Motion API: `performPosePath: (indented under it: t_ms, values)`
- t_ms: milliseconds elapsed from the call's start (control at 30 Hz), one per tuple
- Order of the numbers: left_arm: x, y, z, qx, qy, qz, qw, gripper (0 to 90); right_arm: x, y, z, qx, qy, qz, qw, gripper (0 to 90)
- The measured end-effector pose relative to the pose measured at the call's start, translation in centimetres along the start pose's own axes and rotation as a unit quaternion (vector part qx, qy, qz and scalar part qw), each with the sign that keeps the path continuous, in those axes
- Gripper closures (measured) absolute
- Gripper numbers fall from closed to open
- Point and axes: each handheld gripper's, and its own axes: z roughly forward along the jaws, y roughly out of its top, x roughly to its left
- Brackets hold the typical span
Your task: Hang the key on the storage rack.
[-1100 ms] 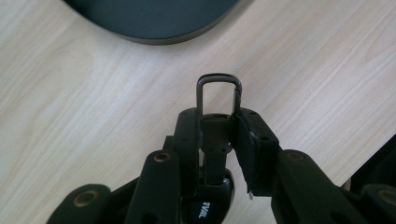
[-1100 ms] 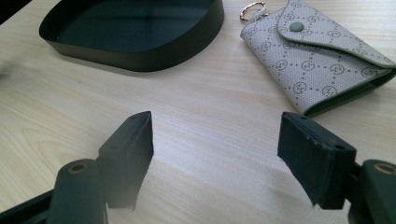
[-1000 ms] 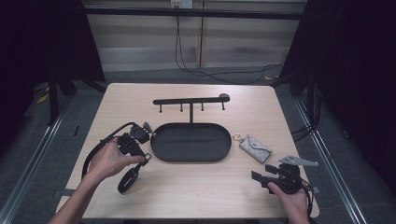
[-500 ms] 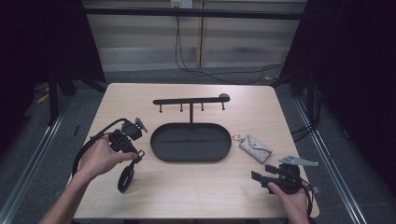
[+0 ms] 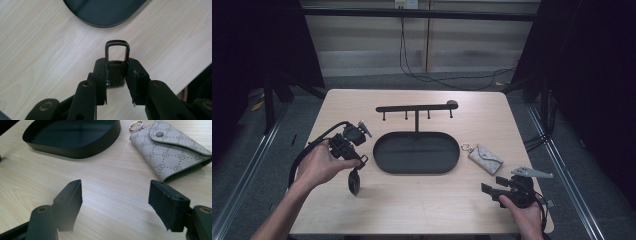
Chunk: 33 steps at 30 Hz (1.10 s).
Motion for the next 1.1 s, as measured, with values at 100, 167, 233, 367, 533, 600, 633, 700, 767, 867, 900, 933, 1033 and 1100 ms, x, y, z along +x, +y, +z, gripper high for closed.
performPosePath:
  t_ms: [100, 167, 233, 367, 533, 600, 633, 700, 767, 867, 900, 933, 1033, 1100]
  values:
    - [0.1, 0.0, -0.4, 0.000, 0.002, -0.001, 1.0000, 70.8, 0.0, 0.0, 0.0, 0.001, 0.000, 0.001, 1.0000, 27.1]
    - [0.2, -0.1, -0.6, -0.002, 0.003, -0.004, 1.0000, 70.8, 0.0, 0.0, 0.0, 0.001, 0.001, 0.001, 1.0000, 27.2]
    - [0.4, -0.1, -1.0, -0.005, 0.007, -0.009, 0.9999, 70.7, 0.0, 0.0, 0.1, 0.001, 0.000, 0.001, 1.0000, 27.2]
    - [0.8, -0.1, -1.5, -0.006, 0.007, -0.013, 0.9999, 70.7, 0.0, 0.0, 0.1, 0.000, 0.000, 0.001, 1.0000, 27.2]
    - [0.7, 0.3, -1.9, -0.002, 0.006, -0.007, 1.0000, 70.7, -0.1, 0.0, 0.0, 0.001, 0.001, 0.007, 1.0000, 27.2]
    - [0.7, 0.5, -2.2, -0.002, 0.006, -0.005, 1.0000, 70.7, -0.1, 0.0, 0.1, 0.002, 0.001, 0.007, 1.0000, 27.1]
    - [0.7, 0.6, -2.3, -0.002, 0.006, -0.004, 1.0000, 70.7, -0.1, 0.0, 0.1, 0.002, 0.001, 0.006, 1.0000, 27.2]
    - [0.7, 0.8, -2.7, -0.002, 0.006, -0.005, 1.0000, 70.7, -0.1, 0.0, 0.0, 0.002, 0.001, 0.006, 1.0000, 27.2]
    - [0.7, 0.9, -3.0, -0.004, 0.006, -0.004, 1.0000, 70.7, -0.1, 0.0, 0.0, 0.002, 0.001, 0.006, 1.0000, 27.2]
    - [0.7, 1.2, -3.4, 0.002, 0.002, -0.001, 1.0000, 70.7, -0.2, 0.0, 0.1, 0.003, 0.002, 0.006, 1.0000, 27.2]
    - [0.8, 1.3, -3.5, 0.007, -0.003, 0.000, 1.0000, 70.7, -0.2, 0.0, 0.1, 0.003, 0.002, 0.006, 1.0000, 27.2]
    - [0.8, 1.4, -3.5, 0.007, -0.003, -0.002, 1.0000, 70.7, -0.2, 0.0, 0.1, 0.003, 0.002, 0.006, 1.0000, 27.2]
    - [1.0, 1.6, -3.8, 0.002, -0.006, -0.009, 0.9999, 70.7, -0.1, 0.0, 0.0, 0.002, 0.004, 0.006, 1.0000, 27.1]
    - [1.1, 1.8, -4.0, 0.003, -0.007, -0.011, 0.9999, 70.7, -0.1, 0.0, 0.1, 0.003, 0.004, 0.006, 1.0000, 27.1]
